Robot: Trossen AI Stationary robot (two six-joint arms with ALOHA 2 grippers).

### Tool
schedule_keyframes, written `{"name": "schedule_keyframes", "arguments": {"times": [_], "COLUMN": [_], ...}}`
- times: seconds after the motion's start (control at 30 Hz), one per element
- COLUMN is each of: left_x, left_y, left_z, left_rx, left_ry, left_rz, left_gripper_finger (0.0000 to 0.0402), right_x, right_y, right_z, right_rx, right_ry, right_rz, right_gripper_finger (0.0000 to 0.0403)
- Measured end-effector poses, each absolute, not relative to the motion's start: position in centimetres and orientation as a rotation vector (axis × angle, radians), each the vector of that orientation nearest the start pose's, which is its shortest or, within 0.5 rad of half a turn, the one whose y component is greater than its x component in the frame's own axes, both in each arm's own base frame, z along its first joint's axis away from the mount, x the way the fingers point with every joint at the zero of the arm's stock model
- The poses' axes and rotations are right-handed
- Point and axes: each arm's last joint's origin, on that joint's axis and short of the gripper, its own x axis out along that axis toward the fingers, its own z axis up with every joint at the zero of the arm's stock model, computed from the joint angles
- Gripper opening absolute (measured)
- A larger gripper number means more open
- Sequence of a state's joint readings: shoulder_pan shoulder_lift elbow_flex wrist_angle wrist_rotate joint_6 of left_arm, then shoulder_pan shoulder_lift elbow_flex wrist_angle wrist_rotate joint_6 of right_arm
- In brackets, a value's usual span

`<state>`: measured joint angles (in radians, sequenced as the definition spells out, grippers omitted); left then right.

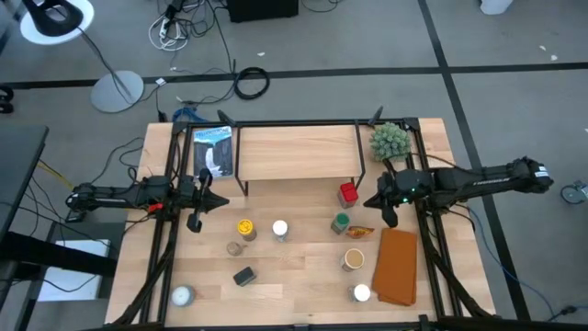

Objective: Shelf spices
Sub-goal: Put the orange seasoning pack on the shelf

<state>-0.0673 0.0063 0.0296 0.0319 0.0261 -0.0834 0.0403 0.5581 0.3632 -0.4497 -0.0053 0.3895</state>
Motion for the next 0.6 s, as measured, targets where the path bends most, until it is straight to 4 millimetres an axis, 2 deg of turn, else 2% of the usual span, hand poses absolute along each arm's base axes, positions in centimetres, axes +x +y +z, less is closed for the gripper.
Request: {"name": "schedule_keyframes", "arguments": {"times": [0.27,0.33,0.43,0.6], "left_x": [9.6,9.6,9.6,9.6], "left_y": [-0.7,-0.7,-0.7,-0.7], "left_z": [17.6,17.6,17.6,17.6], "left_rx": [-0.085,-0.085,-0.085,-0.085], "left_ry": [-0.052,-0.052,-0.051,-0.052], "left_rz": [-0.096,-0.096,-0.096,-0.096], "left_gripper_finger": [0.0007,0.0007,0.0007,0.0007], "right_x": [10.7,10.2,9.8,10.5], "right_y": [1.3,1.7,2.4,4.4], "right_z": [26.0,27.0,27.7,27.4], "right_rx": [0.292,0.293,0.28,0.241], "right_ry": [0.704,0.722,0.774,0.879], "right_rz": [-0.151,-0.153,-0.158,-0.147], "right_gripper_finger": [0.0001,0.0001,0.0001,0.0]}}
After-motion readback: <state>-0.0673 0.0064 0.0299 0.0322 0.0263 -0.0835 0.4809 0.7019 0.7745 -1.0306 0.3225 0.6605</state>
